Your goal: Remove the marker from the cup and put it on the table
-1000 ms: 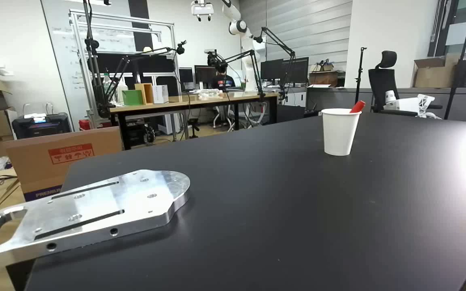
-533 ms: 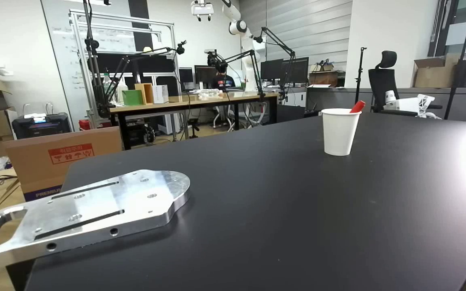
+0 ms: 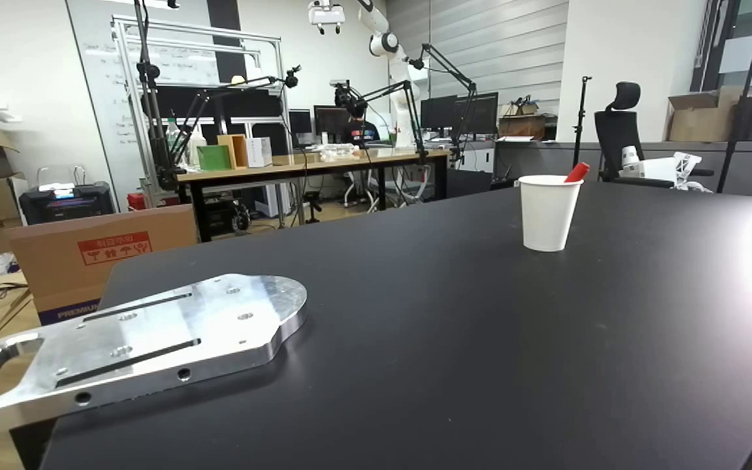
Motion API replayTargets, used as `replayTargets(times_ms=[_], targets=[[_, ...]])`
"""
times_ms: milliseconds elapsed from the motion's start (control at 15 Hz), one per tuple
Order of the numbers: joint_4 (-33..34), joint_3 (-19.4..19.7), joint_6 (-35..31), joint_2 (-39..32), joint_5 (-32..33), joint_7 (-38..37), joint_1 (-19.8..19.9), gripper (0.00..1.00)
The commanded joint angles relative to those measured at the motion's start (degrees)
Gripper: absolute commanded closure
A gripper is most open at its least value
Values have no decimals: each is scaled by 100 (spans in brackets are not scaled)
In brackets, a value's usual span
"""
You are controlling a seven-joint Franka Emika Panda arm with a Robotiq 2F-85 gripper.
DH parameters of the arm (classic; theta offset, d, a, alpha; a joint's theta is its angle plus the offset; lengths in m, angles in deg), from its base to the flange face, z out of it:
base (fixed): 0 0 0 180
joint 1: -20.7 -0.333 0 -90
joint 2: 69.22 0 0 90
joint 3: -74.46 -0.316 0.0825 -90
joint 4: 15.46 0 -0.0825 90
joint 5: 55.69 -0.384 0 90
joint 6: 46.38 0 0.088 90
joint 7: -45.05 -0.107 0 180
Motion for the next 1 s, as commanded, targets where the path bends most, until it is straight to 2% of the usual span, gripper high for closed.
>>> replayTargets(times_ms=[0,267,533,800,933], targets=[[165,176,-370,-319,166,349,-23,0],[638,574,-776,-1178,316,1334,-30,0],[1413,831,-947,-2257,247,2075,-17,0],[2212,746,-843,-3276,149,2411,-6,0],[2673,642,-639,-3808,81,2281,20,0]])
